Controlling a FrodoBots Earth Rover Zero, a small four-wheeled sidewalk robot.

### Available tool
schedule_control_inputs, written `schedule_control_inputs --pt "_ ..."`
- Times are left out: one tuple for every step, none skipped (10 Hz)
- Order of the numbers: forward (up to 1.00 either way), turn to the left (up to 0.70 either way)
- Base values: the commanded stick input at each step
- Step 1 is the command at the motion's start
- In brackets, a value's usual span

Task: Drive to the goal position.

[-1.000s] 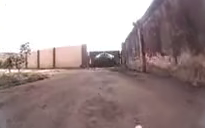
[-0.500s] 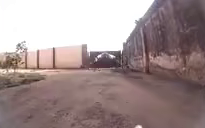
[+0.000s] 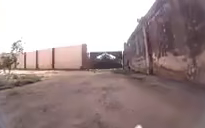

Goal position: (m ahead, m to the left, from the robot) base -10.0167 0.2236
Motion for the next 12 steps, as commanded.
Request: schedule_control_inputs --pt "0.7 -0.19" --pt "0.7 -0.1" --pt "0.7 -0.02" --pt "0.7 -0.02" --pt "0.7 -0.07" --pt "0.7 -0.22" --pt "0.7 -0.33" --pt "0.7 -0.29" --pt "0.7 -0.25" --pt "0.7 0.0" --pt "0.7 0.0" --pt "0.7 0.0"
